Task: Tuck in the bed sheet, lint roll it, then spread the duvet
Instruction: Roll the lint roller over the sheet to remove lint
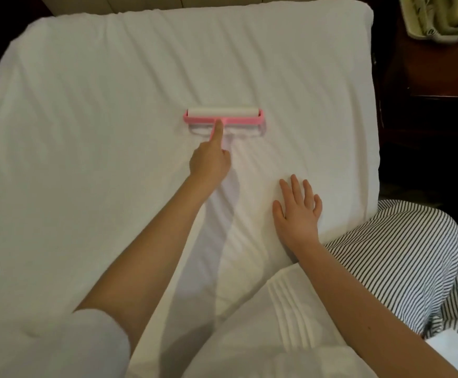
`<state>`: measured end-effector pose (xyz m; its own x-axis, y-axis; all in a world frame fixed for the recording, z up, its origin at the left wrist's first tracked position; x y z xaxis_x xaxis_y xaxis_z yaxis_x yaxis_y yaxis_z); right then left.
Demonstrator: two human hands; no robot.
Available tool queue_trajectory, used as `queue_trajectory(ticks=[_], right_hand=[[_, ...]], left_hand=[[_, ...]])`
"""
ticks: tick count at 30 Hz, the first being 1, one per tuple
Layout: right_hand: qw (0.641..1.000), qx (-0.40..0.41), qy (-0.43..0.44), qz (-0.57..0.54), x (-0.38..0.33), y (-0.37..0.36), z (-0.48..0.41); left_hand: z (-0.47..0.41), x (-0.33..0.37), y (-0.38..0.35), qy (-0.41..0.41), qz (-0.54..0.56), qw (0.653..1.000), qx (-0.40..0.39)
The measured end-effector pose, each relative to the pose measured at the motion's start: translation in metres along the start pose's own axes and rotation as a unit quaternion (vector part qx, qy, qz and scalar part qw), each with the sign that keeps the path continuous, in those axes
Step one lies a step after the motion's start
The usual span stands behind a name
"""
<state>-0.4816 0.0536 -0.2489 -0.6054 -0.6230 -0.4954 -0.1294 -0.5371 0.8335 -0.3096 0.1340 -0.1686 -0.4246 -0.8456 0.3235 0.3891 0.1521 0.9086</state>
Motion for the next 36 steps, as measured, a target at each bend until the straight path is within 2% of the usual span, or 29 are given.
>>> queue_trajectory(ticks=[4,9,11,15,19,22,29,32,36], right_hand=[[0.999,0.006,0.028,-0.027,-0.002,0.0,0.0],[0.999,0.0,0.038,-0.011,-0.003,-0.006,-0.005],[0.999,0.002,0.039,-0.01,-0.003,-0.005,-0.005],[0.999,0.002,0.035,-0.014,-0.002,-0.003,-0.001],[1.0,0.006,0.026,-0.017,-0.002,-0.002,-0.002],[1.0,0.004,0.026,-0.011,-0.002,-0.002,-0.002],[1.0,-0.012,0.025,-0.008,0.0,-0.001,-0.001],[1.0,-0.011,0.021,-0.004,0.001,0.002,0.003],[1.0,-0.011,0.007,0.0,0.003,0.007,0.007]], left_hand=[[0.056,0.002,-0.017,0.026,-0.017,1.0,-0.004],[0.158,-0.023,-0.042,0.023,-0.081,0.994,-0.066],[0.147,-0.024,-0.036,0.018,-0.077,0.995,-0.063],[0.057,-0.007,-0.016,0.012,-0.037,0.999,-0.009],[-0.009,0.017,-0.009,0.013,0.005,1.0,0.001],[0.012,0.018,-0.011,0.03,-0.004,0.999,-0.009],[0.165,-0.012,-0.04,0.039,-0.09,0.993,-0.072],[0.14,-0.01,-0.031,0.018,-0.084,0.995,-0.059],[0.039,0.008,-0.012,0.003,-0.043,0.999,-0.009]])
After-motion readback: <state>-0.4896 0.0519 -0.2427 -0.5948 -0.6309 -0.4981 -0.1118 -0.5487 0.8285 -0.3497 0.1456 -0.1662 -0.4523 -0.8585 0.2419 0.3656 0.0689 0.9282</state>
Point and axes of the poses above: each hand's wrist, its own z-axis away from the middle knuckle, its own y-axis out of the back of the hand, x = y × z, the point moved 4 cm from there along -z, towards the middle knuckle, and after that the axes turned 4 degrees about -x, right-handed, at the moved point
